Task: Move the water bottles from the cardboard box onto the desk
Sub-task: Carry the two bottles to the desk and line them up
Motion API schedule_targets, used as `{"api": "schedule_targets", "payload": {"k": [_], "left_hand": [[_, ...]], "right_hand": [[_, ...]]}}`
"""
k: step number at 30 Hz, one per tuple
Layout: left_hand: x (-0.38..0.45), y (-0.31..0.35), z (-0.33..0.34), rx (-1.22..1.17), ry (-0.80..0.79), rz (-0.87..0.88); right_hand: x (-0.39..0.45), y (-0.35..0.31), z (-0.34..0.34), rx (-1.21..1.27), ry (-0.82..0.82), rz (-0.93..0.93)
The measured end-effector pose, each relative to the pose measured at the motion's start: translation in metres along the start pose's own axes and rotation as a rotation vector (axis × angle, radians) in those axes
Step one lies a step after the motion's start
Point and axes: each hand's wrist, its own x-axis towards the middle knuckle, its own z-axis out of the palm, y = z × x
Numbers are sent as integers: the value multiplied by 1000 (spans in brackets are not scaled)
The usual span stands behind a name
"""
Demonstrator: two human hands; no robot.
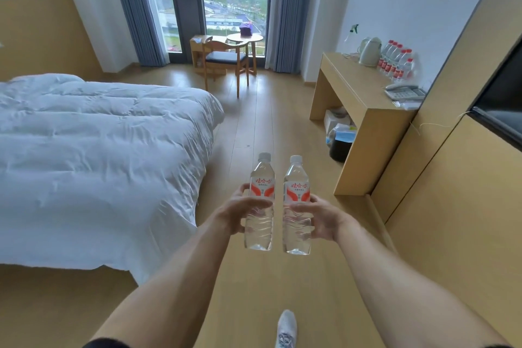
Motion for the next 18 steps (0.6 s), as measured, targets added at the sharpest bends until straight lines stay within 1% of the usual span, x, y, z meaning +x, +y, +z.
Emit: {"api": "schedule_targets", "payload": {"k": [5, 12, 18], "left_hand": [[74, 38, -18, 12, 46, -6], [182, 115, -35, 5, 126, 2], [255, 161, -43, -18, 150, 20]], "right_hand": [[80, -42, -13, -27, -36, 2], [200, -126, -38, -32, -127, 6], [277, -179, -56, -26, -145, 5]]}}
